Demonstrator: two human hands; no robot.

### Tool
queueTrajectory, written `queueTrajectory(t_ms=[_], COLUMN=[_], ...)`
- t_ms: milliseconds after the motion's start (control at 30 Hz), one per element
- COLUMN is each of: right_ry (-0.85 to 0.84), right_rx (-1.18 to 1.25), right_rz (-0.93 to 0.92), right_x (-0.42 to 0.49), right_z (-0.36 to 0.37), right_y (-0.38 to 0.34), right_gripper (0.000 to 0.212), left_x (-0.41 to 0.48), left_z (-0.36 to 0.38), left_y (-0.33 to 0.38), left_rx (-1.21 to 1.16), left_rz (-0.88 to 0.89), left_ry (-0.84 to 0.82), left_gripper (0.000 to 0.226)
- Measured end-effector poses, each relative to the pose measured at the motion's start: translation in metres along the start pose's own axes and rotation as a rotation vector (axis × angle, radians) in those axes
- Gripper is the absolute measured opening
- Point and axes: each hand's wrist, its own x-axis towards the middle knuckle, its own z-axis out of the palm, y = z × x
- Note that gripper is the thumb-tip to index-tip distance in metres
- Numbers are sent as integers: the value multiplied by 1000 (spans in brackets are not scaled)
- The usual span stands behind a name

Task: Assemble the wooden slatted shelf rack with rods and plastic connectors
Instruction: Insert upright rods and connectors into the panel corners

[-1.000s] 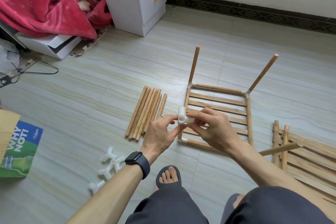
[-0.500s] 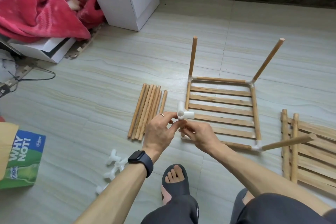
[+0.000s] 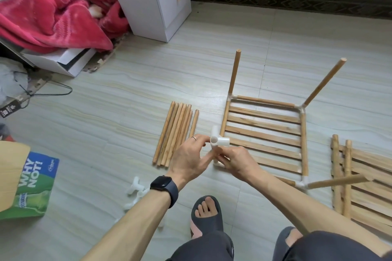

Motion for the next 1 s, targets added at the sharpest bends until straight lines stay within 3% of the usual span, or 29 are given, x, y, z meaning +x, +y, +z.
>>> queueTrajectory(t_ms=[133, 267, 433, 567, 667, 800, 900, 1000], right_ry=[-35, -31, 64, 43, 3, -58, -86, -186], right_rx=[8, -5, -65, -98, -125, -91, -74, -195], right_rz=[25, 26, -18, -34, -13, 73, 155, 254], right_x=[-1, -1, -1, 0, 0, 1, -9, -29], right_z=[-3, -5, -3, 0, 0, -3, 2, 19], right_y=[0, -1, 2, 4, 5, 4, 13, 35], right_gripper=[8, 9, 14, 19, 23, 25, 40, 63], left_x=[10, 20, 31, 32, 24, 19, 6, -31], left_z=[-27, -32, -34, -34, -29, -36, -33, -15], left_y=[9, 12, 11, 10, 12, 9, -17, -67], left_rx=[-357, -486, -434, -426, -435, -473, -525, -231], left_rz=[-192, -280, -261, -247, -266, -319, -468, -693], left_ry=[-88, -171, -261, -211, -158, -239, -179, -101], left_gripper=[34, 19, 13, 15, 25, 41, 59, 37])
